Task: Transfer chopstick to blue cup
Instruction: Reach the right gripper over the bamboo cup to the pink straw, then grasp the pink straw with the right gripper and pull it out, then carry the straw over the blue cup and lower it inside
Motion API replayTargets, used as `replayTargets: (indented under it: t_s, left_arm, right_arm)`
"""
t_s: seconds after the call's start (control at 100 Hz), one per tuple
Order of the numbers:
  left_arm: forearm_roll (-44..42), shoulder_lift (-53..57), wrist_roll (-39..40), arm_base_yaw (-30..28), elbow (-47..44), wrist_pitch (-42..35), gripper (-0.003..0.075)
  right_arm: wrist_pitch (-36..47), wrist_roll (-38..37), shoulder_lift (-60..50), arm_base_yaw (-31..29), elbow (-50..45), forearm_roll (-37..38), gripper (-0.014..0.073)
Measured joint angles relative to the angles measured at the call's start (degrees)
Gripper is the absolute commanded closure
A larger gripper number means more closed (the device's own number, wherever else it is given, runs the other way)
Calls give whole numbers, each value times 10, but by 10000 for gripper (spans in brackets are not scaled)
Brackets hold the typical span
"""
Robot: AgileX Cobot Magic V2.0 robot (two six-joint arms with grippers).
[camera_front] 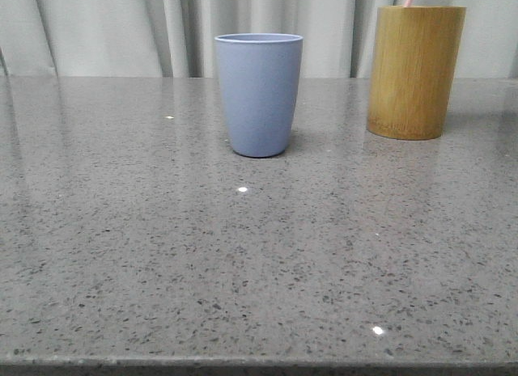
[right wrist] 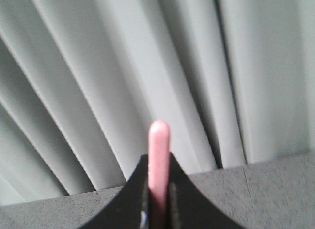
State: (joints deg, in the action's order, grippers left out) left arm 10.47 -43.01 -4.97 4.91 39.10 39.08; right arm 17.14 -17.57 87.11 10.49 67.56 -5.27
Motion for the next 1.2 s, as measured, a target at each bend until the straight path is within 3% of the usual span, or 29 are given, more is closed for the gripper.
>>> replayTargets:
  t_s: [0.19,0.4,0.6,0.94,1.2]
  left_arm:
    - [0,0,0,0,0,0,209]
    - [0,0,0,0,0,0,209]
    - [0,0,0,0,0,0,209]
    - [0,0,0,0,0,0,209]
    - [0,0,0,0,0,0,209]
  right_arm:
    - [-148,0,-34,2,97,100,661]
    - [-248,0,-69,17,171,111,661]
    - [-246,0,-73,77,174,86,661]
    - [-165,0,8,178,174,84,661]
    - [-148,0,72,212,174,82,661]
